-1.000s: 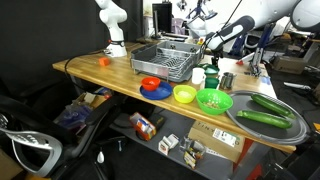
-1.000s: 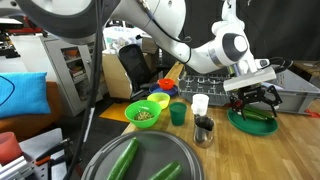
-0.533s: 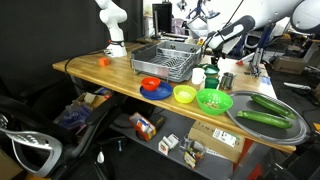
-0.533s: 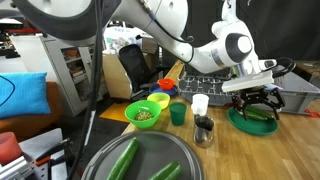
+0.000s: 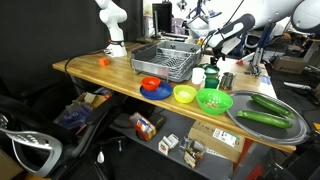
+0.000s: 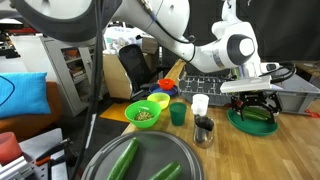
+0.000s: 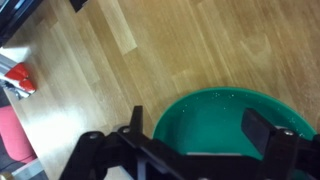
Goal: Pick up one vegetable and put it on the green plate
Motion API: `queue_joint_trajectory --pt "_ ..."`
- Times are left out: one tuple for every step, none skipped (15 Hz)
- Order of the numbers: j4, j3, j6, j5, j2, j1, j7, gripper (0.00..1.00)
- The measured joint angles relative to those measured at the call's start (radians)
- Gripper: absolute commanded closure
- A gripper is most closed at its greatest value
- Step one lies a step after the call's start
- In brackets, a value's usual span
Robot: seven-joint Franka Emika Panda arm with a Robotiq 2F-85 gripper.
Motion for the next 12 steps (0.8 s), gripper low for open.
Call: queue_joint_trajectory --pt "0.000 0.005 0.000 0.029 0.002 -0.012 0.019 0.00" --pt "0.000 0.007 0.001 0.054 0.006 -0.025 0.044 0.00" --pt "0.000 0.009 0.003 0.079 0.010 -0.040 0.068 0.00" --pt "0.001 0.014 0.004 0.104 0.013 -0.054 0.092 0.00" --pt "0.001 0.020 0.004 0.132 0.014 -0.068 0.112 0.00" --pt "0.001 0.028 0.005 0.160 0.015 -0.080 0.130 0.00" --pt "0.001 0.039 0.006 0.190 0.015 -0.091 0.148 0.00" --pt "0.003 0.050 0.011 0.218 0.015 -0.101 0.168 0.00" --pt "0.004 0.051 0.011 0.220 0.015 -0.103 0.171 0.00" --pt "0.004 0.051 0.010 0.220 0.015 -0.102 0.171 0.00" --pt "0.004 0.051 0.010 0.220 0.015 -0.101 0.171 0.00" --pt "0.004 0.051 0.010 0.219 0.015 -0.099 0.171 0.00"
